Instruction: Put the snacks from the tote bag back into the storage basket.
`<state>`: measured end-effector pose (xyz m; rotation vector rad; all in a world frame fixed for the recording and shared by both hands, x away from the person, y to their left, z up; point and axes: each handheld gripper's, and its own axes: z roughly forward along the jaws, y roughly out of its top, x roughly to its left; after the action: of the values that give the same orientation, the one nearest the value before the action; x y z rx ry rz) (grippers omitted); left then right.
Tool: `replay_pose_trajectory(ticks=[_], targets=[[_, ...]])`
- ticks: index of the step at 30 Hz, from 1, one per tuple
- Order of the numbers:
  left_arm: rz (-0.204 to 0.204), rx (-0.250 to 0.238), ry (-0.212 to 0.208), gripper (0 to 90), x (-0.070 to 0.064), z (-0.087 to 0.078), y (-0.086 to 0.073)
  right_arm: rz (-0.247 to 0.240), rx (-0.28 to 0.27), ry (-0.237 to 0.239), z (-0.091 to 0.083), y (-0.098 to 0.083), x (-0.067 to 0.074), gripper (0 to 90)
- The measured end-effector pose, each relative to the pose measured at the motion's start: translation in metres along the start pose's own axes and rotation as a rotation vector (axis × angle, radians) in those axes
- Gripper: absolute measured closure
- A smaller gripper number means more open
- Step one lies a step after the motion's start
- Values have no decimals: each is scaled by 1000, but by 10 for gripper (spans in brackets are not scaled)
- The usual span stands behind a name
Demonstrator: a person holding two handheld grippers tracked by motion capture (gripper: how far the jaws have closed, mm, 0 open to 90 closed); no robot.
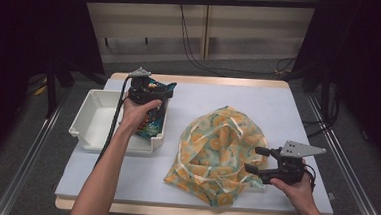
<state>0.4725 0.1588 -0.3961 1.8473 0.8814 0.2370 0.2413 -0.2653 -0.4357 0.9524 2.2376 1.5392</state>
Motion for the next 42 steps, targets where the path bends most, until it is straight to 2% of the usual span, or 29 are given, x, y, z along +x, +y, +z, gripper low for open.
replay_pose_trajectory(ticks=[4, 6, 7, 9, 10, 12, 13, 15, 16, 18, 19, 23, 26, 33, 35, 40, 42], targets=[[7, -5, -3, 418, 2, -5, 2, 0, 1, 1, 0, 0, 0, 249], [3, -13, 4, 396, 3, -12, 4, 1, 1, 2, 1, 0, 0, 249], [1, -23, -9, 396, 4, -18, 5, 1, 1, 1, 1, 0, 0, 249], [23, -42, -7, 460, 2, -30, 5, 0, 0, 0, 0, 0, 0, 248], [26, -48, -21, 532, 2, -34, 4, 1, 0, 0, 0, 0, 0, 249], [41, -59, -40, 614, -1, -46, 0, 1, 3, 0, 1, 0, 0, 248], [49, -56, -56, 694, -1, -51, -3, 0, 1, -1, 1, 0, 0, 248], [78, -45, -48, 775, -4, -61, -12, -3, 2, -3, 1, 0, 1, 248], [80, -43, -58, 823, -4, -63, -16, -3, 2, 0, 1, 0, 1, 248], [89, -30, -56, 868, -5, -71, -24, -3, 2, 0, 2, 0, 1, 248], [103, -18, -68, 897, -5, -74, -27, -2, 1, 0, 2, 0, 2, 248], [123, 31, -56, 900, -10, -84, -45, -4, 4, -1, 2, 0, 2, 248], [130, 64, -45, 900, -11, -87, -58, -3, 3, -1, 2, 0, 2, 248], [114, 127, -35, 900, -7, -83, -86, -1, 7, -2, 3, 0, 2, 248], [132, 168, -20, 900, -7, -80, -90, 0, 8, 0, 4, -1, 2, 247], [133, 215, -25, 900, -7, -73, -96, -4, 9, 2, 4, -1, 3, 247], [146, 233, -7, 900, -7, -68, -97, -5, 5, -2, 3, 0, 2, 247]])
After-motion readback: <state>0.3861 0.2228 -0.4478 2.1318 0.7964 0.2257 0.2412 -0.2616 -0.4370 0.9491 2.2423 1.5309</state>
